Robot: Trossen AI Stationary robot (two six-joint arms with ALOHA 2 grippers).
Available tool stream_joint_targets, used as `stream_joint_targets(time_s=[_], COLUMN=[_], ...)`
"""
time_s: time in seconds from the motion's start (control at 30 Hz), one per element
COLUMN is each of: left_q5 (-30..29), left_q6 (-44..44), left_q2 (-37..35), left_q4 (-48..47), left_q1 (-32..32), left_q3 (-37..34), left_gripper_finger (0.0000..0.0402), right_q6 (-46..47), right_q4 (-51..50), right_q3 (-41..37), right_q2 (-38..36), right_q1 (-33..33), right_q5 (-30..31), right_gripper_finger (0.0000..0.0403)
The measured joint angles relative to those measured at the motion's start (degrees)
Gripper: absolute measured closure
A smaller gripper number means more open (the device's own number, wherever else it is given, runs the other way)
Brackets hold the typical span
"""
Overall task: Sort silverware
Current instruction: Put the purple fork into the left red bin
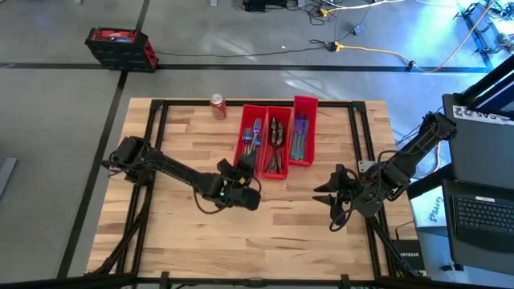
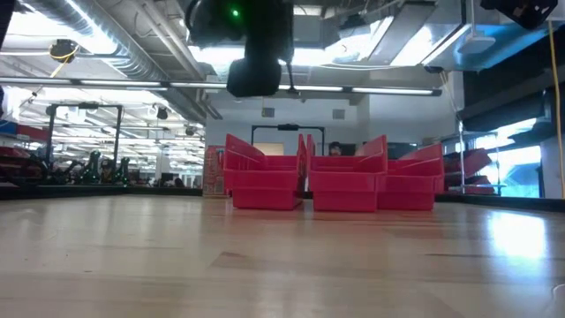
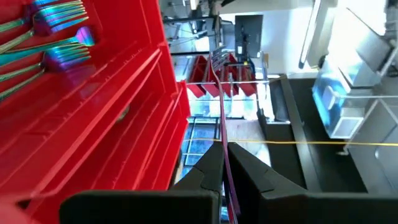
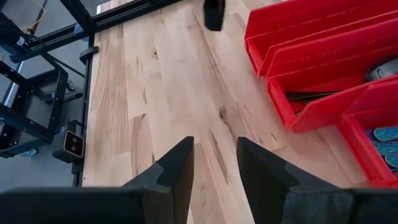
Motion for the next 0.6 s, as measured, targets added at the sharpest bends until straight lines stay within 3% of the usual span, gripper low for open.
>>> stream_joint_targets(time_s=[0.23,0.4,0.6], left_q5=[3.35,11.15,12.19], left_q6=[3.09,-1.25,-3.96], left_q2=[0.08,0.42,0.42], left_q4=[-0.30,-0.41,-3.80], left_q1=[3.16,5.05,6.29], left_q3=[0.00,-0.02,-0.02], left_gripper_finger=[0.0401,0.0401,0.0401], right_q6=[0.02,-0.18,-0.73], right_q4=[-0.05,-0.49,0.07], right_q3=[0.00,-0.03,-1.52], right_q2=[0.08,0.13,0.13], right_q1=[0.02,0.02,0.02], right_q5=[-0.23,-0.21,-0.31], right_gripper_finger=[0.0295,0.0295,0.0295])
